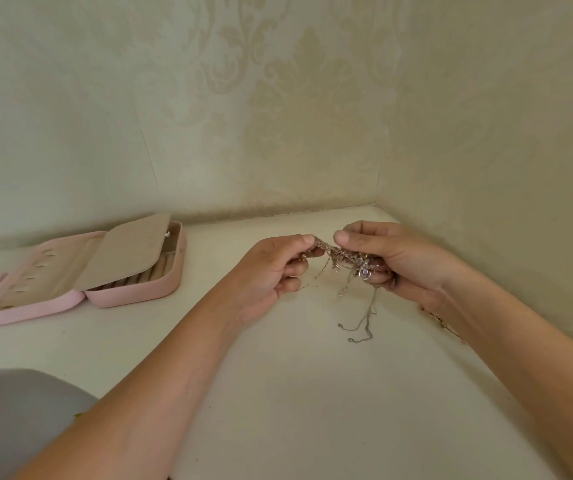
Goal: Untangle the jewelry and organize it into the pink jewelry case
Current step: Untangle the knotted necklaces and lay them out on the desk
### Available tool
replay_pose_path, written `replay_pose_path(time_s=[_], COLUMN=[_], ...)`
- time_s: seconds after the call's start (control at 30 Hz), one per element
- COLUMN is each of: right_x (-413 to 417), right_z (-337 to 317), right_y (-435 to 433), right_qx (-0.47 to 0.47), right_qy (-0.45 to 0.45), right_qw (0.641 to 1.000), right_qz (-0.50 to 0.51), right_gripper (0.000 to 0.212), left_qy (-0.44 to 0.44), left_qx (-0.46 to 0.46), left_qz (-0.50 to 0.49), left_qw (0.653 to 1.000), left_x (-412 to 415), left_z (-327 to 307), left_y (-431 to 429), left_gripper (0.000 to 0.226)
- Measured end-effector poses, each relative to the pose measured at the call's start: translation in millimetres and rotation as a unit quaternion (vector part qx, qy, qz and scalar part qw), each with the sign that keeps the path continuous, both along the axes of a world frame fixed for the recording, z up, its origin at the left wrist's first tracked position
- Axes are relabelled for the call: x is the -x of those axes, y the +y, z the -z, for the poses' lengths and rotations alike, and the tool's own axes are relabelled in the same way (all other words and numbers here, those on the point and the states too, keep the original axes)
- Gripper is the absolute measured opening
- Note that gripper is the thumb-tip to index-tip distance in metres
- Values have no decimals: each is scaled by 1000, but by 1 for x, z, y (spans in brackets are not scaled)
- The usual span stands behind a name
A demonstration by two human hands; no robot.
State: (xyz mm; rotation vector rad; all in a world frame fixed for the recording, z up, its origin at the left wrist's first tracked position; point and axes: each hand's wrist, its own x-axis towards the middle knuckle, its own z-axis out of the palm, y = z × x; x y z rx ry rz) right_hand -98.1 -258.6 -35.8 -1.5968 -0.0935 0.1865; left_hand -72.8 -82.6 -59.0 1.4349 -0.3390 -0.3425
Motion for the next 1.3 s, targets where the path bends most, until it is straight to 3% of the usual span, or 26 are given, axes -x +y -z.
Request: replay_pose_path(time_s=[0.1, 0.3, 0.47, 0.63, 0.73, 0.83, 0.93, 1.07, 1.2, 1.3], right_x=[5, 6, 1, 4, 3, 3, 3, 3, -4, -7], right_z=[-1, 1, 15, 13, 15, 10, 3, 2, 4, 10], right_y=[5, 7, 14, 20, 23, 22, 13, 6, -2, -6], right_qx=[139, 205, 309, 282, 268, 80, -81, -115, -158, -115], right_qy=[-47, -140, -214, -262, -221, -74, 31, 51, 51, 29], right_qw=[989, 968, 919, 916, 932, 993, 996, 984, 982, 991], right_qz=[4, 39, 120, 115, 107, 54, -22, -129, -94, -64], right_gripper=[21, 7, 9, 17, 17, 20, 23, 29, 17, 15], left_qy=[-11, -15, -27, -5, 10, 14, 10, -5, 7, 33], left_qx=[-10, 0, -9, 20, 34, 33, 38, 16, 44, 111], left_qz=[5, 9, 34, 6, 5, 18, 45, 56, 41, 42], left_qw=[1000, 1000, 999, 1000, 999, 999, 998, 998, 998, 992], left_x=[1, -3, -4, -4, -4, -6, -9, -10, -9, -11], left_z=[0, 5, 9, 5, 4, 6, 9, 12, 12, 8], left_y=[-1, 0, -2, -3, -3, -3, 0, 0, -1, 2], left_gripper=[25, 21, 12, 23, 27, 22, 15, 40, 42, 34])
